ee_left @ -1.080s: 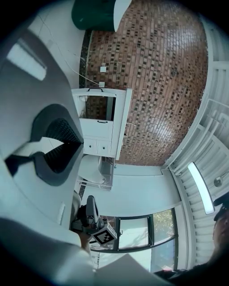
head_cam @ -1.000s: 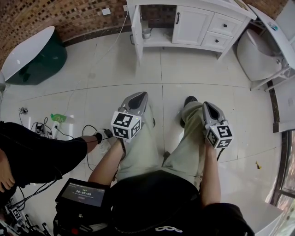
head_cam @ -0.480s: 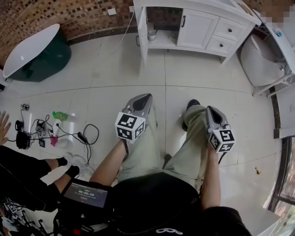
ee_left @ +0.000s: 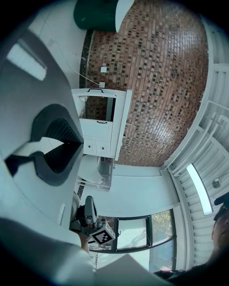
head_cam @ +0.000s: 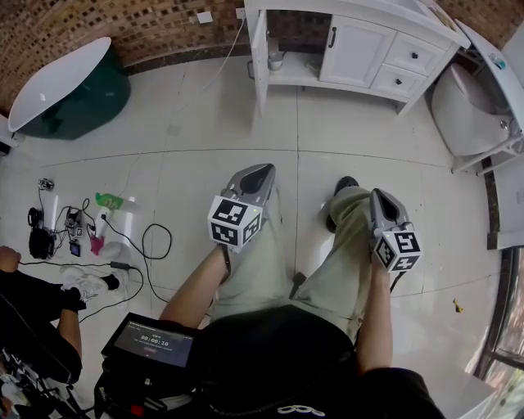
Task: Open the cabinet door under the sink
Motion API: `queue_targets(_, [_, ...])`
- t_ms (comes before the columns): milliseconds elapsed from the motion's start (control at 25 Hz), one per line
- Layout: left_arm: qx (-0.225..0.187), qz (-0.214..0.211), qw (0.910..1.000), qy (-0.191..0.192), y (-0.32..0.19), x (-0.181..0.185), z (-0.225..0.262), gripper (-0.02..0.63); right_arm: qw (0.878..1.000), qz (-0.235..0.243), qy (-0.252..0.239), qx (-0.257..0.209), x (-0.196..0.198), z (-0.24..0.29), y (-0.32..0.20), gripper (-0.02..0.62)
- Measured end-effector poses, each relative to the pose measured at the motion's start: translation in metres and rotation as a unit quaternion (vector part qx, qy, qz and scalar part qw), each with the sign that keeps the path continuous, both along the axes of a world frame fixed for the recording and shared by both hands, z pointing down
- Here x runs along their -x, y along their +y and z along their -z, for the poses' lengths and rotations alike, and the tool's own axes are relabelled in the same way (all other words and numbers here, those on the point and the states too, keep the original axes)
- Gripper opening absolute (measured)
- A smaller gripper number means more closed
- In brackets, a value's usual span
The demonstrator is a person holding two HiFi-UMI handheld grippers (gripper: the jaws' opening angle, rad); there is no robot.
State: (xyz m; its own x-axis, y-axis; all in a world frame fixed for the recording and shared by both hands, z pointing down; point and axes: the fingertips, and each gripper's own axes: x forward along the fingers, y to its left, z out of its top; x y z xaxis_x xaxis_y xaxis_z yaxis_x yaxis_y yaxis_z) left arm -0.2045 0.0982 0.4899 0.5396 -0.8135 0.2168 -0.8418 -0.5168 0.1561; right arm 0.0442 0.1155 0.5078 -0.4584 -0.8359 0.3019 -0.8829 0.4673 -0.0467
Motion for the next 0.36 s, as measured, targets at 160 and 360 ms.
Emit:
queue_targets(160, [0.0, 0.001, 1.0, 0.001, -0.0002, -0.0004, 0.0004, 0.017, 1.0, 0.001, 0.0, 0.0, -0.0008, 0.0005, -0.0003, -0.008])
queue_targets(360, [-0.003, -0.005, 1.0, -0.001, -0.006, -0.0035, 0.0026, 0.017, 1.0, -0.005, -0.005, -0.006, -0.0038, 0.0031, -0.0029, -0.008])
